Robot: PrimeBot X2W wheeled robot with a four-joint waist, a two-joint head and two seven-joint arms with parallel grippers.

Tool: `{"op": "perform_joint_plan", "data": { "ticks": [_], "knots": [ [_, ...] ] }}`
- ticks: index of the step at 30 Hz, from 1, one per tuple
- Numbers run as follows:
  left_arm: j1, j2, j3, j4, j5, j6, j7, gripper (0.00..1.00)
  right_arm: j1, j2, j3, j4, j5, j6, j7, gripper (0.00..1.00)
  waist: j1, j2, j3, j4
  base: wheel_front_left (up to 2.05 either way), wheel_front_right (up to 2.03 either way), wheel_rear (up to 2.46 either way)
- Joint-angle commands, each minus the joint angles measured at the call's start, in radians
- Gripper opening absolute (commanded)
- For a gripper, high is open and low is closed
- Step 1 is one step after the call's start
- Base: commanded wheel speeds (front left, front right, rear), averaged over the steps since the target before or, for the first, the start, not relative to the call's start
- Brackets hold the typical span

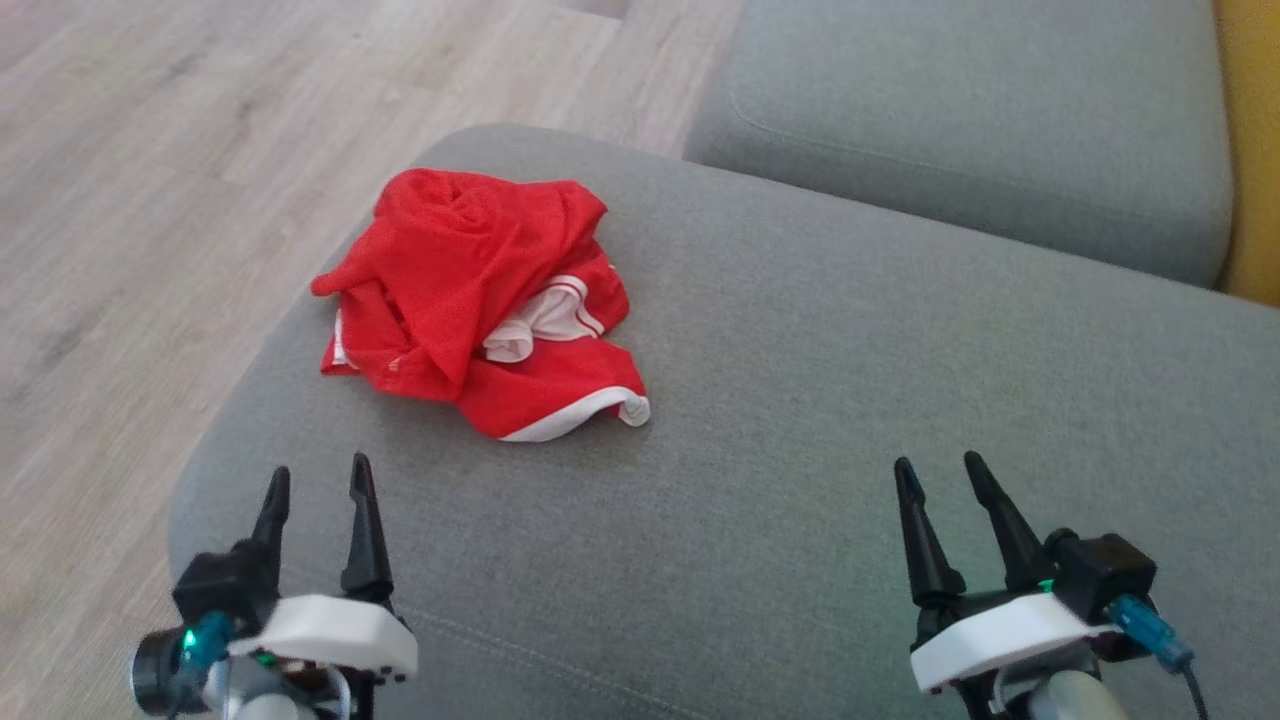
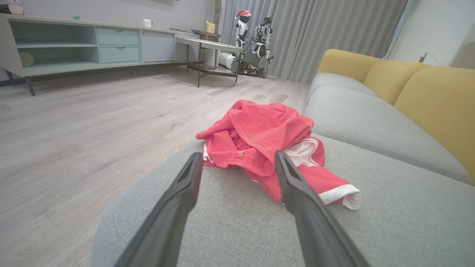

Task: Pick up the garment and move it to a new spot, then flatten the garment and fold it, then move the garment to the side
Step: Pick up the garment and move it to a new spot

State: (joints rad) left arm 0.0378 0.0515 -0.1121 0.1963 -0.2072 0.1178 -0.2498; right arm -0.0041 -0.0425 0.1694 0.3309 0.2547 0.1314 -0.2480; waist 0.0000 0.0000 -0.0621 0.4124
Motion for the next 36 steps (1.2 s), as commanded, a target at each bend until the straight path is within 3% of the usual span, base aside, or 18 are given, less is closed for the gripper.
{"op": "perform_joint_plan", "data": {
  "ticks": [1,6,10,16,25,36],
  "knots": [
    [-0.061,-0.001,0.041,-0.033,0.010,-0.009,-0.012,1.00,-0.012,-0.008,0.012,-0.035,-0.003,-0.001,-0.014,1.00,0.0000,0.0000,0.012,-0.013,0.00,0.00,0.00],
    [-0.135,0.011,0.079,-0.013,0.008,-0.056,-0.012,1.00,-0.031,-0.008,-0.013,-0.049,-0.028,-0.001,-0.014,1.00,0.0000,0.0000,0.074,-0.057,0.00,0.00,0.00],
    [-0.278,0.063,0.088,0.097,-0.004,-0.118,-0.005,1.00,-0.072,-0.008,-0.056,-0.070,-0.062,-0.001,-0.013,1.00,0.0000,0.0000,0.163,-0.115,0.00,0.00,0.00],
    [-0.495,0.127,0.111,0.264,-0.072,-0.183,0.135,1.00,-0.119,-0.008,-0.091,-0.094,-0.079,-0.001,-0.010,1.00,0.0000,0.0000,0.260,-0.193,0.00,0.00,0.00],
    [-0.762,0.245,0.102,0.521,-0.089,-0.217,0.313,1.00,-0.160,-0.008,-0.083,-0.117,-0.091,-0.001,-0.011,1.00,0.0000,0.0000,0.367,-0.289,0.00,0.00,0.00],
    [-0.926,0.353,0.061,0.755,-0.035,-0.213,0.365,1.00,-0.188,-0.008,-0.069,-0.128,-0.090,-0.001,-0.013,1.00,0.0000,0.0000,0.433,-0.347,0.00,0.00,0.00]
  ]
}}
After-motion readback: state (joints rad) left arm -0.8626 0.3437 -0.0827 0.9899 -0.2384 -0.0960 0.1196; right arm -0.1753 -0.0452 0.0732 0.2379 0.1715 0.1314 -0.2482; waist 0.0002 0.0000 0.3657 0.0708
